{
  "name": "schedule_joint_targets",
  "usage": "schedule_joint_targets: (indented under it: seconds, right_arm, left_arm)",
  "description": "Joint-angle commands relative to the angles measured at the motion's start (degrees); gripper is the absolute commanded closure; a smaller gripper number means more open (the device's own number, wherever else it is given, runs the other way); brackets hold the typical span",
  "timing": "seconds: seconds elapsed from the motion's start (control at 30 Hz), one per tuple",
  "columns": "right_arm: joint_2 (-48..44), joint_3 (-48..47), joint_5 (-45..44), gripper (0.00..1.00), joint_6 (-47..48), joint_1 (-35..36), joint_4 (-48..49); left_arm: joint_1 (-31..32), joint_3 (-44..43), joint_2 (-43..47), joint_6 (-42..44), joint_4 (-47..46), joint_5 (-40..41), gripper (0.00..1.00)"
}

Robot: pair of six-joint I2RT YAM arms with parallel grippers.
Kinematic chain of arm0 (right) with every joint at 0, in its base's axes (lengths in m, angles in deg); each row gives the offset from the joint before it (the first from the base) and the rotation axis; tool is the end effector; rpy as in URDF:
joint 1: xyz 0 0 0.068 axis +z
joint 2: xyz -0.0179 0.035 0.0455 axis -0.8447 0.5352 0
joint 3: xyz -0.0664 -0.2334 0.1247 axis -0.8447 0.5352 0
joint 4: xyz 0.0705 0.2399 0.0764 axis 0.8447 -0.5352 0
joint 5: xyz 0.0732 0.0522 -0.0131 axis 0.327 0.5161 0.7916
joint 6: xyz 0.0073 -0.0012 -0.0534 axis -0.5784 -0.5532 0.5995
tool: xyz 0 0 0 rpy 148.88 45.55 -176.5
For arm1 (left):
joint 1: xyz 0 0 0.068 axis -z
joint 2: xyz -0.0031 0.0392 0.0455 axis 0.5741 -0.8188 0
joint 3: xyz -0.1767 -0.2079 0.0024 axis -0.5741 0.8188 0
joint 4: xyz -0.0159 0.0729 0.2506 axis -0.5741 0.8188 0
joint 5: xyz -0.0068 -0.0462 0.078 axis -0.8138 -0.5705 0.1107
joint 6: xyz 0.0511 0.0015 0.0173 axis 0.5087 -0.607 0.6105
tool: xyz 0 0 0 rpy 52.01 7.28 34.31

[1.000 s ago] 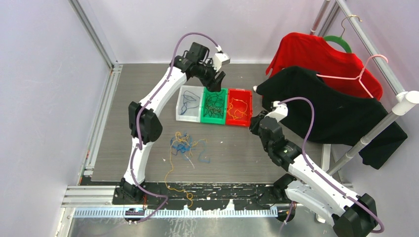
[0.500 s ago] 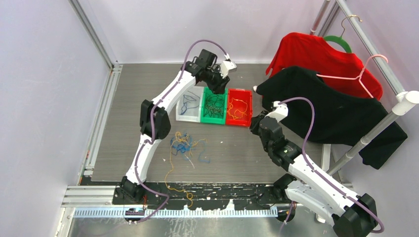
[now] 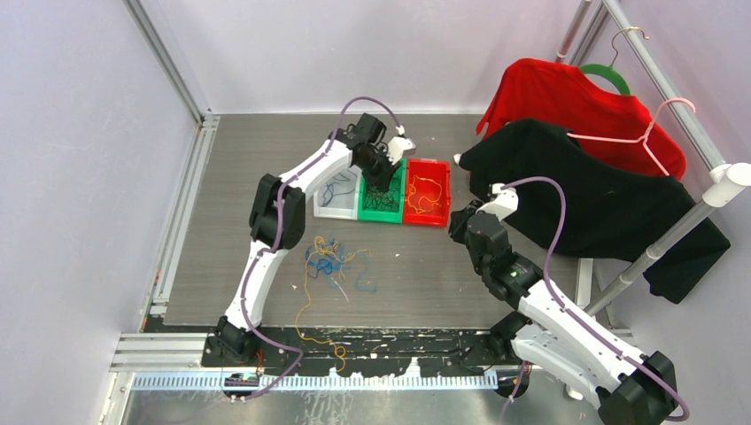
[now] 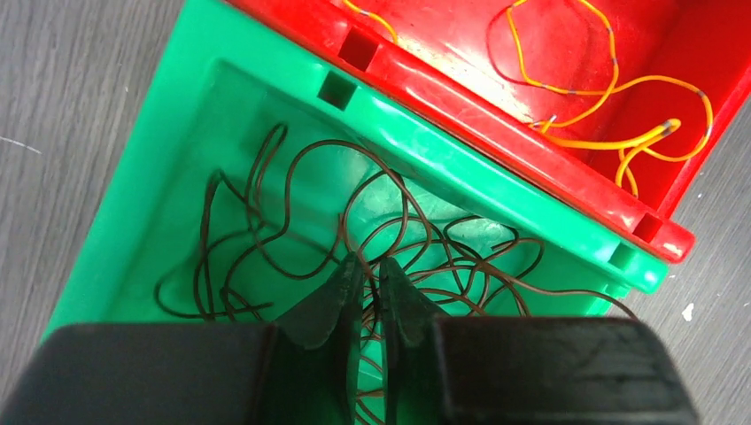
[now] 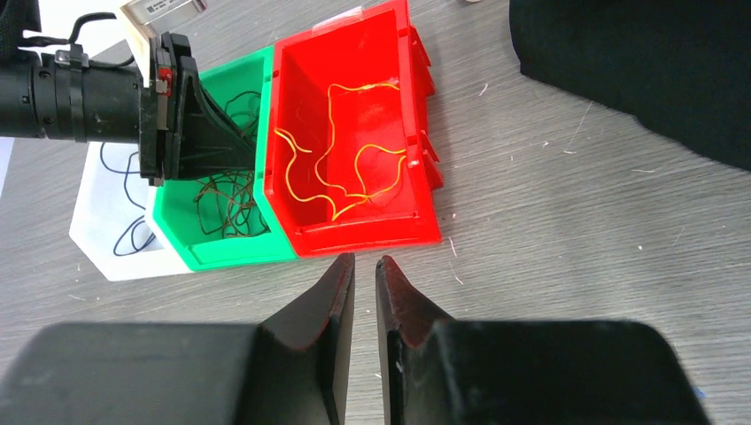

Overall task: Untangle the cables
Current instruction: Place the cable in the bin.

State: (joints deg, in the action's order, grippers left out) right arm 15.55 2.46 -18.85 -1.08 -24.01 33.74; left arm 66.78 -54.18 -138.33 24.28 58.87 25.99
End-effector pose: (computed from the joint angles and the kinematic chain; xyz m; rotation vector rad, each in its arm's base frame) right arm 0.1586 0.0842 0.2552 0.3857 1.8736 0.3173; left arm 0.4382 -0.2896 0.1929 1.3292 2.2072 -0.6475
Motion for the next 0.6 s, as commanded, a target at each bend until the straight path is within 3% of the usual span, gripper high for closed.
schedule_joint_targets:
  seconds: [0.0, 0.13, 0.33, 0.47, 0.57]
  right_arm:
    - [-0.01, -0.11, -0.60, 0.79, -0.99, -0.23, 2.69]
    - [0.15, -0.71, -0.38, 0.79, -0.68, -0.24, 2.95]
    - [0.46, -2.40, 0.50, 0.78, 0.30, -0.23, 2.07]
    - [0.93, -2.76, 4.57, 0.68, 3.25, -0.27, 3.57]
    - [2.83, -3.58, 8.89, 0.58, 5.18, -0.23, 5.40]
  left_arm:
    - [-0.24, -1.76, 5.37, -0.53, -2.44, 1.51, 0.76]
    - [-0.28, -7.18, 6.62, -1.20, -1.95, 0.95, 0.54]
    - [-0.19, -11.99, 10.03, -2.49, 0.10, -1.24, 0.32]
    - [-0.26, -11.78, 14.12, -2.11, 2.84, -1.06, 0.06]
    - [-0.56, -10.04, 18.76, -2.03, 6.34, -0.30, 0.00]
